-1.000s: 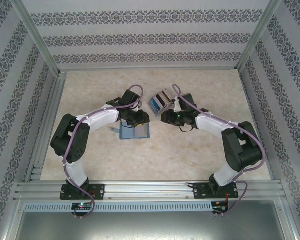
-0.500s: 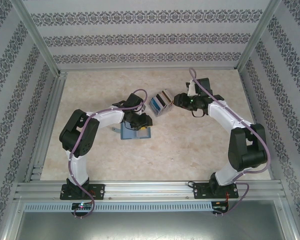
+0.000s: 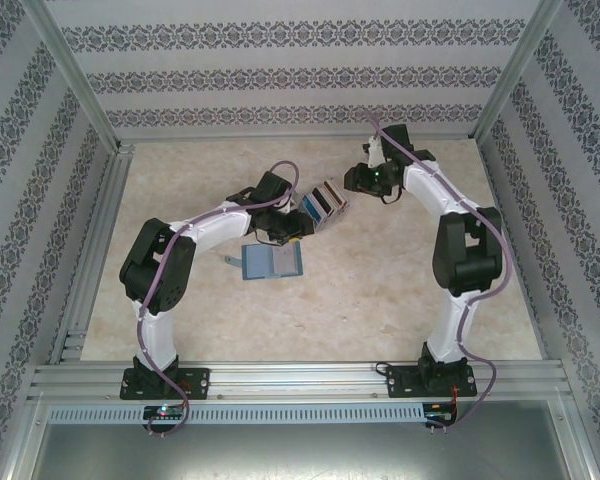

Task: Put the credit cards into the card holder

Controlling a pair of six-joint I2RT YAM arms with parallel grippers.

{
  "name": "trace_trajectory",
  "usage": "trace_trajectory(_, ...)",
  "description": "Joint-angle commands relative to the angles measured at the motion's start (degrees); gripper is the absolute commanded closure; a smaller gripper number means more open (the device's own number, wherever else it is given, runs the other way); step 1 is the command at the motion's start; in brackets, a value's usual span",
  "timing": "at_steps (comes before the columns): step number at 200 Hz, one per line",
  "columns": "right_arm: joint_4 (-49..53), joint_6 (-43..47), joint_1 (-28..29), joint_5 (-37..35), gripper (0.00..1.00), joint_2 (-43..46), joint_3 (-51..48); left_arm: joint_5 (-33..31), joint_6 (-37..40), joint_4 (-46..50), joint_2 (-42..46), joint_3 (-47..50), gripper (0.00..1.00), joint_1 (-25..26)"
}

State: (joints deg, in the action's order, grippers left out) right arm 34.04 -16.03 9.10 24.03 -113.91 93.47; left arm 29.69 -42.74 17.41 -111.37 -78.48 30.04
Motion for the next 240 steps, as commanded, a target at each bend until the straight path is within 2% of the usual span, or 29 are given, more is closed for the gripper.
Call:
trace_trajectory(1,5.87,2.6,-0.15,1.15,0.54,-3.73,4.96,-0.81,-0.02,2.87,0.92,-2.48,0.59,0.65)
trace_trajectory(55,8.14,2.37,0.75,3.51,0.53,-9.78,10.44,-1.15,-0.4,1.47,-3.16,-5.99,0.58,0.33)
trace_trajectory(184,8.75,2.06,4.99,4.57,0.53,-11.29,13.77,0.52,-2.31,-1.2,-13.06,-12.73,0.58,-0.75)
trace_trajectory(240,9.69,2.32,5.7,4.91,0.54,-13.03,14.76,1.39,-3.14,-2.4,-13.31,-12.02,0.58,-0.77)
